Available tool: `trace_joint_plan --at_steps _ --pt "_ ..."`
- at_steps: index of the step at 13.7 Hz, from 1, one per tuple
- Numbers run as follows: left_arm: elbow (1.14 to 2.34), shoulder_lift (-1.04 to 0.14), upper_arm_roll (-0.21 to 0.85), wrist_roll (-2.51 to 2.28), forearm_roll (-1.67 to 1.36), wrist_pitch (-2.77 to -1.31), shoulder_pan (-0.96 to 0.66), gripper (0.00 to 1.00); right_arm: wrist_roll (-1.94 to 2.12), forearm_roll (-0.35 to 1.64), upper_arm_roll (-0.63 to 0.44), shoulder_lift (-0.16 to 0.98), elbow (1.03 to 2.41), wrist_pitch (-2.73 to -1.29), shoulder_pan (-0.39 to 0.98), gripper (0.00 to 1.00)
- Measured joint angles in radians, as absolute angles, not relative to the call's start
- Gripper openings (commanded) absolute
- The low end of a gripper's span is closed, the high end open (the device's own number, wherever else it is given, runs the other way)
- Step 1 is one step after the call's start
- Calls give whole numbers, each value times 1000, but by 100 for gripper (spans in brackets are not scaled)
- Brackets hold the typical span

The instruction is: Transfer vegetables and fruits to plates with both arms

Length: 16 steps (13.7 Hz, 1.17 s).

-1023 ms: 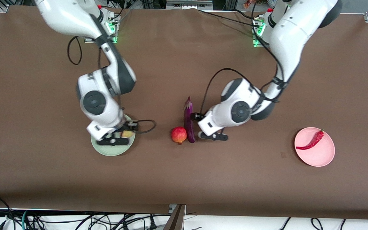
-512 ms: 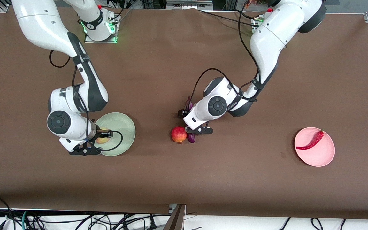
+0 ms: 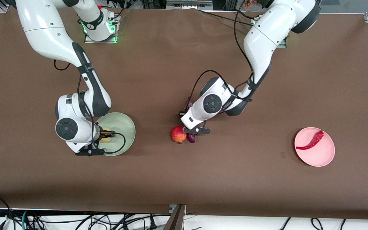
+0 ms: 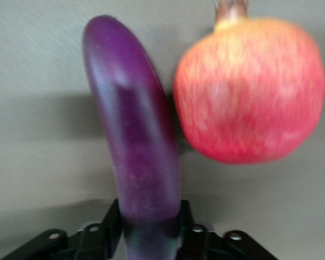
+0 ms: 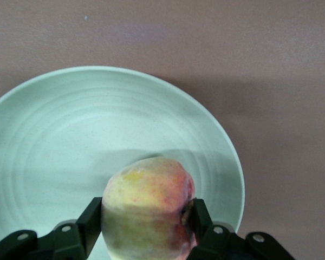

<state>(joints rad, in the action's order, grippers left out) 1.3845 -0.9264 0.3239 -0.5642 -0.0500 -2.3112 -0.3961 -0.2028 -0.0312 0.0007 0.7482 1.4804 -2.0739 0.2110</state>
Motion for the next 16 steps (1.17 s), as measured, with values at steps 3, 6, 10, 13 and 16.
trace_joint_plan --at_steps 3,6,10,13,16 --pt "1368 -907 320 -555 -50 -2257 -343 0 -203 -31 1 748 1481 -2074 211 100" --pt "1346 -829 318 -438 -50 -2080 -225 0 -202 -31 3 749 1478 -2074 211 100" --pt "1345 -755 302 4 -49 -1905 36 0 -222 -28 69 709 1453 -2078 219 100" --pt "1359 -759 295 340 9 -1859 232 0 -399 -28 150 681 1450 -2131 267 100" --pt "1368 -763 293 545 81 -1848 320 0 -591 -28 167 695 1452 -2282 361 100"
